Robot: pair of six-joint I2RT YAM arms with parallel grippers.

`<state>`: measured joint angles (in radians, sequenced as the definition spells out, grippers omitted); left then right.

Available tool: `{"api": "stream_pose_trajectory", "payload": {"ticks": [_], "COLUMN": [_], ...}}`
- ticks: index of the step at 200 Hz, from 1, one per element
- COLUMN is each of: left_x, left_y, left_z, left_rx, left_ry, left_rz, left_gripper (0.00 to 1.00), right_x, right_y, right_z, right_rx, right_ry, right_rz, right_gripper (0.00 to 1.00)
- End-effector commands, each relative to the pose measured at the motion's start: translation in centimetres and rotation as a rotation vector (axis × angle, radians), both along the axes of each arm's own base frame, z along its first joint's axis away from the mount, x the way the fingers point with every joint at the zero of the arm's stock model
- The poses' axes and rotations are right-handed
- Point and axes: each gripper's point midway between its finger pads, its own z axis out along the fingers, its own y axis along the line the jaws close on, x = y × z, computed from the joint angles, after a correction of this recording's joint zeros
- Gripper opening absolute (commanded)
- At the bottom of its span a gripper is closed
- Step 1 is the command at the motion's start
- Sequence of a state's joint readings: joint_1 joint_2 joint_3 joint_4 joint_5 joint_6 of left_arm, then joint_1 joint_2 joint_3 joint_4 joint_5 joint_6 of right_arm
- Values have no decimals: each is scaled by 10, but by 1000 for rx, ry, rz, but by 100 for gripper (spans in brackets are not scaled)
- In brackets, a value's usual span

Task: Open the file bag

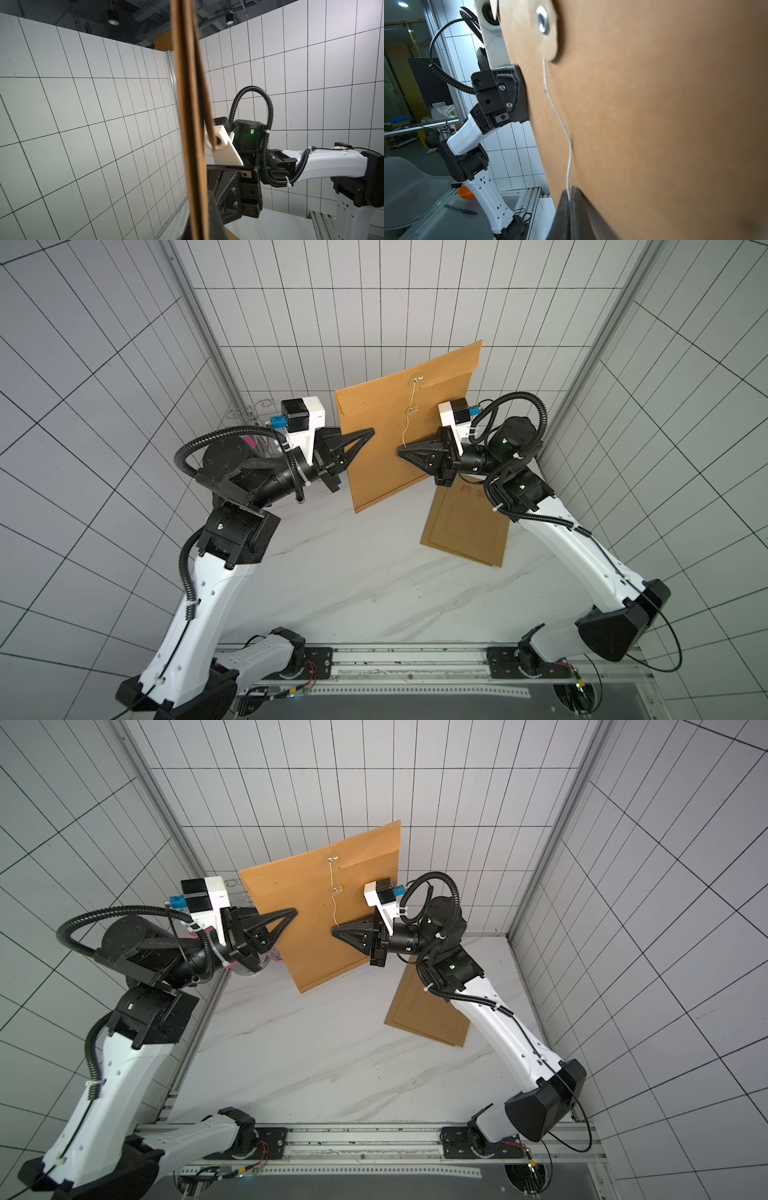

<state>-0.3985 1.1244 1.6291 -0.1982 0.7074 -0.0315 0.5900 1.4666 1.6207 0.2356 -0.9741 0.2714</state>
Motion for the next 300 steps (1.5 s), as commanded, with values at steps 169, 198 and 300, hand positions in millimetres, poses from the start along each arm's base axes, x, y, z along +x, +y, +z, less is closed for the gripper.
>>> {"api": "stream_pose_trajectory", "payload": {"ticks": [169,198,300], "left_x": [59,60,71], "left_y": [-26,-30,-36], "left_z": [-64,-73,-114], "left_rx": [242,262,378], "left_ry": [61,71,145], "left_rz": [501,510,556], "left_gripper": [0,0,0], "right_x": [6,3,14], "right_y": [-24,-28,-39], "right_z": [-28,-25,-10], "right_rx": [-178,-182,-195], "right_ry": [130,131,204], "right_rz": [-240,-254,-337], "right_gripper": [0,0,0]}}
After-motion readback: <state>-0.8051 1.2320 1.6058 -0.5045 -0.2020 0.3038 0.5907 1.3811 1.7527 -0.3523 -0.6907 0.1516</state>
